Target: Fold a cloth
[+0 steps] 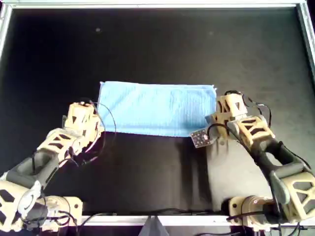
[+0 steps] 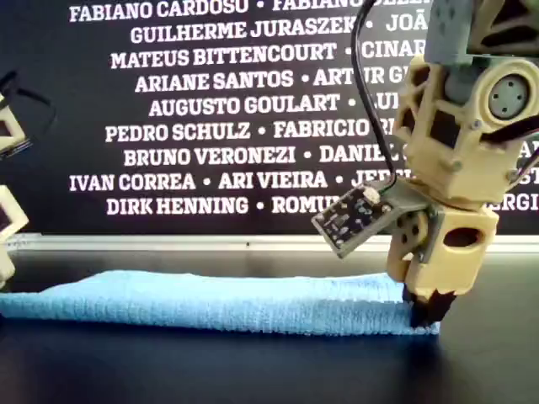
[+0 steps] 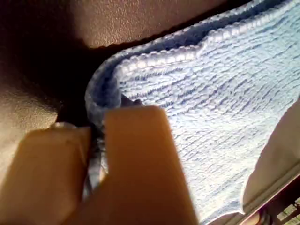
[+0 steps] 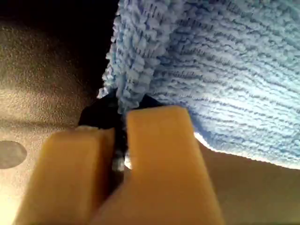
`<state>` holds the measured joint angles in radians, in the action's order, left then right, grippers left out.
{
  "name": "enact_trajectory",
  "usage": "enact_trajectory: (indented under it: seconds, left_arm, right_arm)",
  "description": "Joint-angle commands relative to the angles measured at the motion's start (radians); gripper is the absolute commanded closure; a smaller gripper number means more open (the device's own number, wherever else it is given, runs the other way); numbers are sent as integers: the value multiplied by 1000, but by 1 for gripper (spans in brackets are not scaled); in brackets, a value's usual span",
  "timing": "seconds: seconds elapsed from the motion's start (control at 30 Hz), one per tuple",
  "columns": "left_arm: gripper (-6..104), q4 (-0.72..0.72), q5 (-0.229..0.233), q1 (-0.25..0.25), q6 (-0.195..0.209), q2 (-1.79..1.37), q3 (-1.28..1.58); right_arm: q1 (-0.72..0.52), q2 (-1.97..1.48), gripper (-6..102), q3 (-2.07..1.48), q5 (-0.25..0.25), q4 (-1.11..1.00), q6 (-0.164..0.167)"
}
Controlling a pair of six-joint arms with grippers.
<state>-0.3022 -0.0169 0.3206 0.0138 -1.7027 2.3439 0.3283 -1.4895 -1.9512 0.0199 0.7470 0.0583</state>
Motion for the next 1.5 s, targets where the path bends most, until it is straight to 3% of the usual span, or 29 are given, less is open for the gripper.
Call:
enact_trajectory:
  seconds: [0.0, 0.13, 0.33, 0.5, 1.0, 1.47]
  left_arm:
    - [97, -9, 9, -8, -8, -20, -5]
    - [88, -9, 9, -8, -11, -20, -12]
    - [51, -11, 12, 23, -9, -101, 17]
    - [33, -11, 14, 28, -8, -373, 98]
    - [33, -9, 28, 17, -8, -1405, 471]
    - [32, -8, 29, 14, -6, -1411, 652]
  right_arm:
    - [-8, -75, 96, 37, -6, -5, 5]
    - [-9, -83, 86, 37, -15, -5, -2]
    - [-8, -98, 54, 11, -6, -5, -11]
    - [-8, -232, 40, 5, -18, 12, -5]
    - [-23, -884, 40, -419, -21, 15, 3]
    - [-23, -1640, 39, -818, -21, 15, 5]
